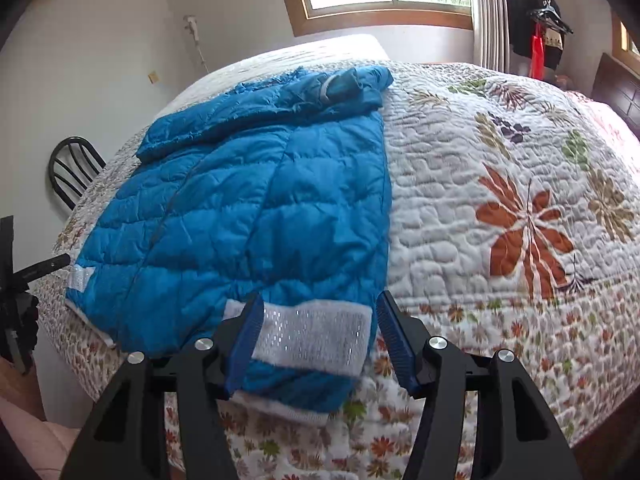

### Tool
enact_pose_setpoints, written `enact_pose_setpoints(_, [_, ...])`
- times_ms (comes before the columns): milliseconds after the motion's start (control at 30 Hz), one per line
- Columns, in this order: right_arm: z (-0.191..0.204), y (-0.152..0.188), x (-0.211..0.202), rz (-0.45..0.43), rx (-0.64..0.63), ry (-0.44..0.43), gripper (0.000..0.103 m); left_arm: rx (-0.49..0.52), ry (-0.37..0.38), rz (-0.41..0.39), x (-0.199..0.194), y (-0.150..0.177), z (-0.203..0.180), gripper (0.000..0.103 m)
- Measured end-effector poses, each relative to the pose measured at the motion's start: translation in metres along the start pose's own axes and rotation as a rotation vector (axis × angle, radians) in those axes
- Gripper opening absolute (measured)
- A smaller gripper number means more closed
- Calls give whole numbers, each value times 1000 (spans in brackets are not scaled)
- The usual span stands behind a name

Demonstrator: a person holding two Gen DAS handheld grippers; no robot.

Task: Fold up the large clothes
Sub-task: 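Grasp the jacket hem with the left gripper while the right gripper grasps it too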

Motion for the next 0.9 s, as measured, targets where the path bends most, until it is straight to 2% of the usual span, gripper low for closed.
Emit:
enact_pose_setpoints(200, [-4, 15, 9, 20, 60, -35, 60, -12, 70, 24, 3, 21, -11, 96])
enact_pose_setpoints(333, [-6, 20, 18, 27, 92, -61, 60, -29, 144, 66, 12, 29, -23, 96])
enact_pose_setpoints(600, [-1, 24, 17, 20, 85, -82, 61, -38, 173, 91, 15, 34, -33, 96])
enact_pose_setpoints(767, [7, 26, 18, 24, 69, -110, 58, -38, 303, 123, 11, 41, -54, 96])
enact_pose_setpoints(900, [0, 27, 22, 42, 113, -137, 54, -39, 296, 123, 17, 42, -58, 95])
Point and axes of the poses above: each gripper's, at about its wrist camera, not at the fingertips, and x roughly the way its jaws point, z to its left, y to its underside, the point moved 9 cm from there along x, roughly the way its jaws point, and after that the axes turned 3 degrees about -y, right-handed, at the moved point
